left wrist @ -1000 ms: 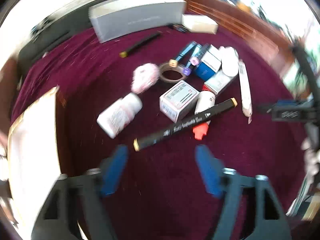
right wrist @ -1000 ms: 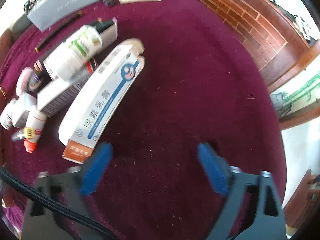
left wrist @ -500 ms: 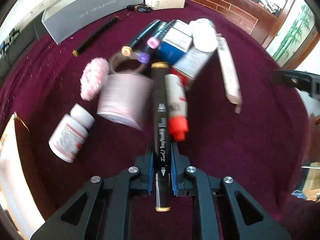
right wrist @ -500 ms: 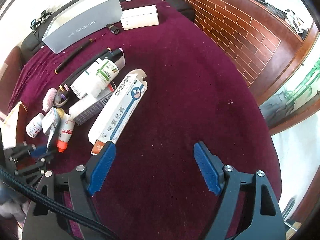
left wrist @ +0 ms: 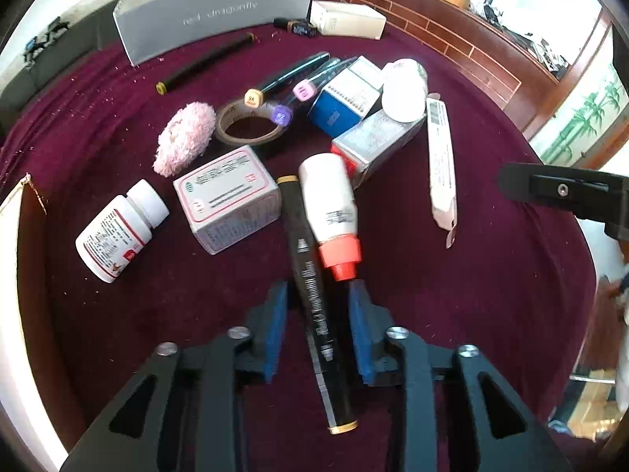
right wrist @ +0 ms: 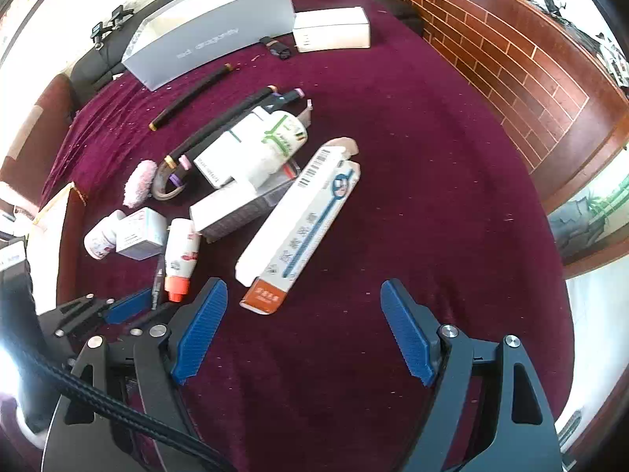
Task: Organize objects
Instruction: 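Grasp the black marker with the left tool while the right tool grasps the white orange-capped bottle, then carry marker and bottle into the white tray and open both tools, then grasp the white pill bottle with the left tool while the right tool grasps the small medicine box, then place pill bottle and medicine box into the white tray, opening both tools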
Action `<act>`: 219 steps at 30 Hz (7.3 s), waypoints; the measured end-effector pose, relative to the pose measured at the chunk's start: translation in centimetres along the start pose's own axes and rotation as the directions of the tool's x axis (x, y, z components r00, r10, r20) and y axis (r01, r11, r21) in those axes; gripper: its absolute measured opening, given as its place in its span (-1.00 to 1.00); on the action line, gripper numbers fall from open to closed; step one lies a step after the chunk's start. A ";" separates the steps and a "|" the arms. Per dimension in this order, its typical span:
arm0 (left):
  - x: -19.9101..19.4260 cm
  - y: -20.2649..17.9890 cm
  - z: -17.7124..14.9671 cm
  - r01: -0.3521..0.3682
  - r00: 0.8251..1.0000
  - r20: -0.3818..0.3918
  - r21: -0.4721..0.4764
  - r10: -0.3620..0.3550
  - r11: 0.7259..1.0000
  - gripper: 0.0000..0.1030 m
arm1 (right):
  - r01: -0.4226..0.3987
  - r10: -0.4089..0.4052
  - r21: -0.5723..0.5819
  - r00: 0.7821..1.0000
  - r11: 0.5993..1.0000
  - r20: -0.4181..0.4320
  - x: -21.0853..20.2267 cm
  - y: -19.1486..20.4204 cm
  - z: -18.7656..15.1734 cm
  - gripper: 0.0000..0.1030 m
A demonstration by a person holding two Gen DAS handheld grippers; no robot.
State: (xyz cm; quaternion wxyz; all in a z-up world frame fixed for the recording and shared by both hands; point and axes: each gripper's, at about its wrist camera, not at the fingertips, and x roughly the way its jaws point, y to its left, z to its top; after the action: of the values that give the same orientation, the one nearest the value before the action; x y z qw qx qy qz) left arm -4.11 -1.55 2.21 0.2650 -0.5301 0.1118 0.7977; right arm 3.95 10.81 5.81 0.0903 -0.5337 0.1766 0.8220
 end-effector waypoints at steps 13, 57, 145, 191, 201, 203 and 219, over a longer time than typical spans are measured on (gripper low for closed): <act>-6.0 3.7 -2.9 0.049 0.994 0.111 -0.294 -0.017 0.955 -0.90 | -0.304 0.301 -0.002 0.942 0.953 -0.146 2.4 4.6 0.9 0.58; -6.5 0.5 -5.3 0.013 0.996 0.090 -0.313 0.016 0.950 -0.78 | -0.105 0.094 -0.031 0.961 0.994 -0.261 8.2 7.7 2.5 -0.50; -6.8 9.4 3.0 -0.115 0.990 0.068 -0.067 0.120 0.991 -0.22 | -0.032 0.037 0.148 0.999 0.988 -0.033 2.7 1.9 3.3 0.84; -9.6 10.0 -1.0 -0.027 0.992 0.102 -0.373 0.070 0.927 -0.42 | -0.287 0.263 -0.105 0.944 0.952 -0.196 5.7 10.3 4.4 0.84; -13.5 11.4 -6.4 0.026 0.987 0.148 -0.506 0.057 0.862 -0.41 | -0.103 0.059 -0.246 0.982 0.964 -0.182 9.3 15.5 4.5 0.61; -13.5 11.9 -7.1 0.024 0.987 0.145 -0.531 0.064 0.847 -0.41 | -0.077 0.027 -0.258 0.981 0.963 -0.191 10.2 15.7 4.3 0.26; -15.3 15.9 -10.0 0.061 0.981 0.183 -0.607 0.064 0.792 -0.41 | -0.214 0.167 -0.235 0.964 0.948 -0.206 5.5 18.2 3.6 -0.13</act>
State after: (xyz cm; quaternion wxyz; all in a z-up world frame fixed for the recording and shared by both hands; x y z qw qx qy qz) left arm -0.31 -24.08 10.34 0.0891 -0.5066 -0.1771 0.8391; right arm -7.50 -4.74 5.64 -0.0760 -0.5948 0.1277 0.7900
